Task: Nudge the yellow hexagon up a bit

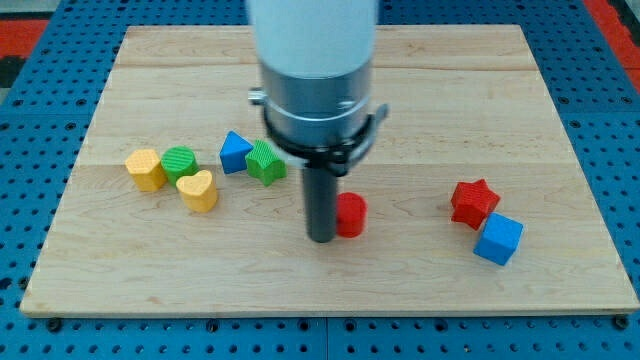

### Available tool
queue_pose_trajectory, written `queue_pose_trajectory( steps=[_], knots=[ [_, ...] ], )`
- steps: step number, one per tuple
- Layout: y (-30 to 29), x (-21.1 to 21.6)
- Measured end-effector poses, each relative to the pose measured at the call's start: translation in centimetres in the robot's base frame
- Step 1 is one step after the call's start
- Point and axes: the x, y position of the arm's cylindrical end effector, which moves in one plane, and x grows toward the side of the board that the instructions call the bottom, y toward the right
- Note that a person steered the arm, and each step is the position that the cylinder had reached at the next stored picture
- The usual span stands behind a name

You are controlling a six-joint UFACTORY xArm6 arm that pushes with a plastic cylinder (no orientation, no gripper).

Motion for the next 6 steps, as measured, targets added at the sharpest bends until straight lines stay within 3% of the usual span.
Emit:
queue_pose_trajectory(
  steps=[1,2,3,4,6],
  knots=[
    [-1.5,-1.7],
    [2.8,-2.8],
    [9.6,-1.2],
    [4.5,-1.2],
    [-18.9,-1.3]
  ],
)
